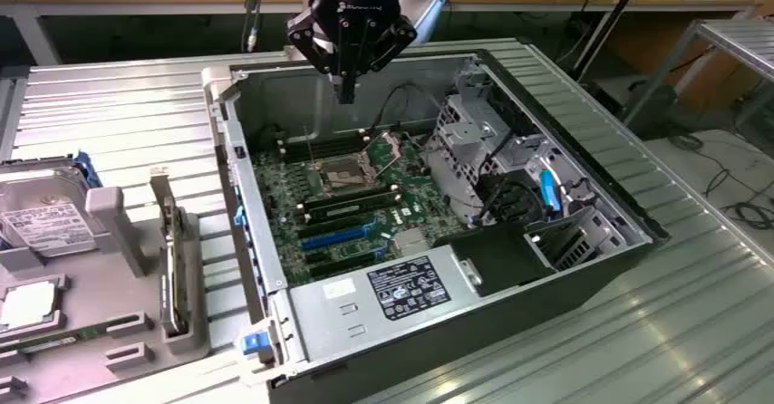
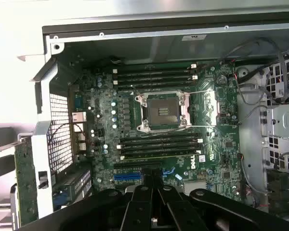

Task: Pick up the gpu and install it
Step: 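Reach for the gpu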

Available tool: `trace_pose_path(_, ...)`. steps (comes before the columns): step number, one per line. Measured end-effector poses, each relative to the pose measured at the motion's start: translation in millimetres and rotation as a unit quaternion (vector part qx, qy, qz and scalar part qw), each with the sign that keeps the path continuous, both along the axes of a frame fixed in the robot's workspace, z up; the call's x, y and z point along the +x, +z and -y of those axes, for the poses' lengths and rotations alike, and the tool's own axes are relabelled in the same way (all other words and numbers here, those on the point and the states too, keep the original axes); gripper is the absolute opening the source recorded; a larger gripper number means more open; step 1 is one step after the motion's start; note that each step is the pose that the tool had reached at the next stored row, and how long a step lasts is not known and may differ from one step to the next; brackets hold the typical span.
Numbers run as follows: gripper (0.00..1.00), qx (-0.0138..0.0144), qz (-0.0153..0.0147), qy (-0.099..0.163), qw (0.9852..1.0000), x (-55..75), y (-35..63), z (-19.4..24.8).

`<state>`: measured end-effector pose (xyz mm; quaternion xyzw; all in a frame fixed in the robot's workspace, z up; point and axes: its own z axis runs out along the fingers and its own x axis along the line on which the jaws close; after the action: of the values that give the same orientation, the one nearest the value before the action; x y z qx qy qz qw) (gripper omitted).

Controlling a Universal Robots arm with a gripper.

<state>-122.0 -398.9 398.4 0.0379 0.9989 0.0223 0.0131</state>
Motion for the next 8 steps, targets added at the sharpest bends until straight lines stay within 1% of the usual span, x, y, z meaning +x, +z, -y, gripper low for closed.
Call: trace_pose_path(8,0.11,0.0001,0.0,0.0,1.0,0.0,1.3,0.0)
